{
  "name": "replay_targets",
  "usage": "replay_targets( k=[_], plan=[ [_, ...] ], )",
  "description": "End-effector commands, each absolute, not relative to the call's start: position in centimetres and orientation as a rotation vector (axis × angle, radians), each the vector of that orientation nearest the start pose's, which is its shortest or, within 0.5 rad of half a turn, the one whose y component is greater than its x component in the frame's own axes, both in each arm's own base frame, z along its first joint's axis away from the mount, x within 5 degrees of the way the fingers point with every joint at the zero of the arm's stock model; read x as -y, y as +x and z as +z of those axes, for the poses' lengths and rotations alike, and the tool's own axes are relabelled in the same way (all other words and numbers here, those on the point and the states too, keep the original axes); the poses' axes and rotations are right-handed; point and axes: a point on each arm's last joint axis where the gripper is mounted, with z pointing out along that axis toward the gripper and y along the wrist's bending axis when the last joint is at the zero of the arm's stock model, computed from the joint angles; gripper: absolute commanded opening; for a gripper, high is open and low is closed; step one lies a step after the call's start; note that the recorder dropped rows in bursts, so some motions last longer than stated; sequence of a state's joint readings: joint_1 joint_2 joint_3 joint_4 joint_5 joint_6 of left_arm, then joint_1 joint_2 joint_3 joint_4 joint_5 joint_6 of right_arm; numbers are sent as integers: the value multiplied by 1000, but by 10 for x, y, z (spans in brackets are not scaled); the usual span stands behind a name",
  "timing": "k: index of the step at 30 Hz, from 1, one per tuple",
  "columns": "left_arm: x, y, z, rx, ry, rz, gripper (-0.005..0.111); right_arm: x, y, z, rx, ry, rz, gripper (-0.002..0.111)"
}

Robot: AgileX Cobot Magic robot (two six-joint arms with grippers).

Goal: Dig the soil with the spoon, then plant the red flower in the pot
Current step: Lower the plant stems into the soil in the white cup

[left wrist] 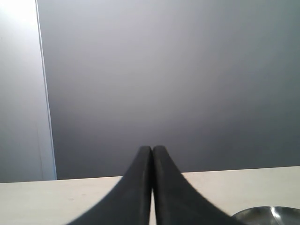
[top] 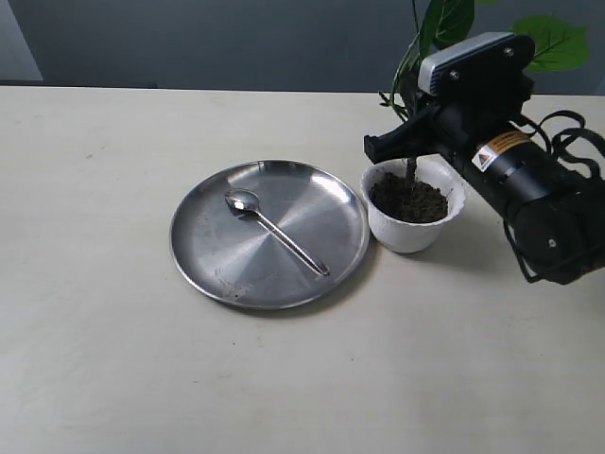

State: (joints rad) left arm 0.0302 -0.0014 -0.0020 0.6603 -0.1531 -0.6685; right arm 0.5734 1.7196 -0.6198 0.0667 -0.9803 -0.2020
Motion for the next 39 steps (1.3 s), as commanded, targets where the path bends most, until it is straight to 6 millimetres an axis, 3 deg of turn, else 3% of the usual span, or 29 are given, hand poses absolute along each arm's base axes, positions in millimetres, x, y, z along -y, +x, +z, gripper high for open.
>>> replay_targets(
  k=[1, 13, 28, 39],
  plan=[
    [7, 54, 224, -1359, 52, -58, 0, -171, 279, 183, -1517, -486, 300, -1],
    [7, 54, 224, -1359, 52, -58, 0, -174, 278, 143, -1758, -606, 271, -1],
    [7, 54, 224, -1359, 52, -58, 0, -171, 277, 138, -1843, -589, 256, -1],
    [7, 54, 224, -1359, 52, -58, 0, -169, 271, 157, -1837, -598, 267, -1]
  ],
)
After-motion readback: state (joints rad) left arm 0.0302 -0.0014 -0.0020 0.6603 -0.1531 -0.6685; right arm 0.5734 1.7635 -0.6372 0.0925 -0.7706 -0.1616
